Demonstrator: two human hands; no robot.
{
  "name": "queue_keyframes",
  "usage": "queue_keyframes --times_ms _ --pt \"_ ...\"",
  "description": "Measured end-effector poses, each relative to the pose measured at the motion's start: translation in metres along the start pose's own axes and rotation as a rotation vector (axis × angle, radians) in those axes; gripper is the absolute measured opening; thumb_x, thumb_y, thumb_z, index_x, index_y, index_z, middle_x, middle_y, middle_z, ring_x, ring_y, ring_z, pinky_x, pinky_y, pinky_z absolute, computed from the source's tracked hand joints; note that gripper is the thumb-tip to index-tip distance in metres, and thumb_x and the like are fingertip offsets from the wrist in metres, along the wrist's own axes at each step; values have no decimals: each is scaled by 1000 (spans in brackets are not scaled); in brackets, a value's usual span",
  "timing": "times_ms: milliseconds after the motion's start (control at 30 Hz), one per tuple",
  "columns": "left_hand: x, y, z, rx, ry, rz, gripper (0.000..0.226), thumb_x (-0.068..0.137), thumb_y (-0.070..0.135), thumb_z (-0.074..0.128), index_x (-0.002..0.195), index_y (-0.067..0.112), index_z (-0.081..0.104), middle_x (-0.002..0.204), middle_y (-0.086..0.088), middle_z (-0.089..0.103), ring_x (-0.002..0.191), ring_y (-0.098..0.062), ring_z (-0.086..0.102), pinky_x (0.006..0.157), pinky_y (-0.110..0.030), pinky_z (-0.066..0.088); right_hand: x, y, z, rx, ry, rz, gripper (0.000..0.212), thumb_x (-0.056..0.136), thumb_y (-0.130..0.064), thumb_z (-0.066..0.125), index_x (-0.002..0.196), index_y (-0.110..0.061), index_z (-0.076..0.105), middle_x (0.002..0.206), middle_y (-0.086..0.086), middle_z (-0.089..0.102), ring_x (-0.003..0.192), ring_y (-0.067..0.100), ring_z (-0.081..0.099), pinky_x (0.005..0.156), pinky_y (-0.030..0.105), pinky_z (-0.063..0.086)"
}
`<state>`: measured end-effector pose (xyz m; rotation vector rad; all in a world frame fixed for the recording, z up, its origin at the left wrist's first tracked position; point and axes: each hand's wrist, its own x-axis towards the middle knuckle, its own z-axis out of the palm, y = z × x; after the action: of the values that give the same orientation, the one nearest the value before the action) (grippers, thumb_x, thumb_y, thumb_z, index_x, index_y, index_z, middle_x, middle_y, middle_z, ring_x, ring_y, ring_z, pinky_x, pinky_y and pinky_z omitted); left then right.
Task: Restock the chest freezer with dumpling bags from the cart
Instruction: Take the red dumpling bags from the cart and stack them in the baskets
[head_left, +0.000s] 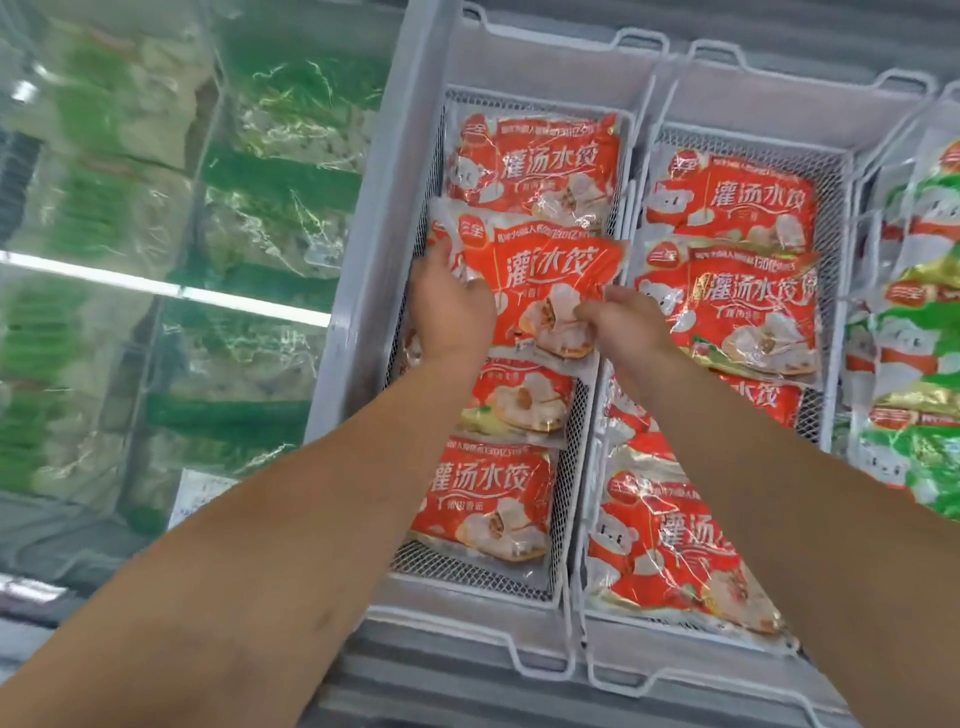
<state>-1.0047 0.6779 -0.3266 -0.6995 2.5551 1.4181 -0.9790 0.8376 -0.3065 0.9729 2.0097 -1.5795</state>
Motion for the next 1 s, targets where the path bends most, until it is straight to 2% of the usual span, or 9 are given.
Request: queue_keyframes --times_ms 33,133,267,333,467,567,700,800,1000 --pt "5 0 3 61 -8 24 61 83 17 59 142 14 48 137 -7 56 124 -22 55 107 -40 45 7 -4 0 -102 14 -47 26 89 -7 63 114 -10 55 98 -7 61 96 16 61 92 34 47" --pt "17 -11 15 372 -105 119 75 85 18 66 152 15 31 156 -12 33 144 -31 32 118 -46 30 33 -3 1 -539 98 -301 64 81 -8 66 141 -11 43 132 10 49 125 27 48 102 33 42" --pt "34 -27 35 639 -335 125 81 91 23 61 157 24 15 165 -13 9 152 -39 6 123 -52 15 66 3 15 -898 -16 -550 75 84 -8 68 150 -4 33 153 19 31 137 39 39 113 40 37" --pt "45 -30 42 674 -399 117 82 93 26 60 158 26 10 166 -11 1 152 -39 -1 122 -56 12 83 2 21 -1050 -82 -564 80 87 -11 67 154 -6 25 161 19 20 145 41 27 117 46 31" --pt "59 -42 44 762 -461 69 89 93 30 60 158 30 -1 167 -3 -11 152 -33 -9 122 -58 7 109 2 29 -1271 -119 -417 94 90 -19 68 159 -13 4 167 8 -3 153 33 3 123 46 19" --pt "51 -52 44 772 -419 42 90 93 30 58 157 33 -4 166 0 -17 151 -34 -14 122 -57 1 113 9 36 -1323 -174 -371 97 93 -21 66 159 -15 -5 167 4 -10 153 31 -2 121 45 17" --pt "46 -62 45 748 -381 22 89 92 27 59 157 36 -1 165 3 -18 151 -34 -16 122 -56 0 111 16 37 -1273 -162 -410 86 98 -26 57 159 -16 -2 167 5 -8 153 31 -1 124 42 13" --pt "45 -56 43 755 -381 6 85 94 32 58 157 34 2 166 0 -15 152 -34 -14 123 -56 0 104 15 34 -1255 -151 -402 89 95 -29 61 159 -17 0 167 6 -8 153 31 -2 125 41 11" --pt "20 -44 31 729 -403 94 75 92 41 54 157 23 19 164 -8 15 152 -36 9 122 -56 14 53 22 16 -1171 -120 -440 85 91 -26 67 157 -12 17 166 12 6 151 34 12 123 40 20"
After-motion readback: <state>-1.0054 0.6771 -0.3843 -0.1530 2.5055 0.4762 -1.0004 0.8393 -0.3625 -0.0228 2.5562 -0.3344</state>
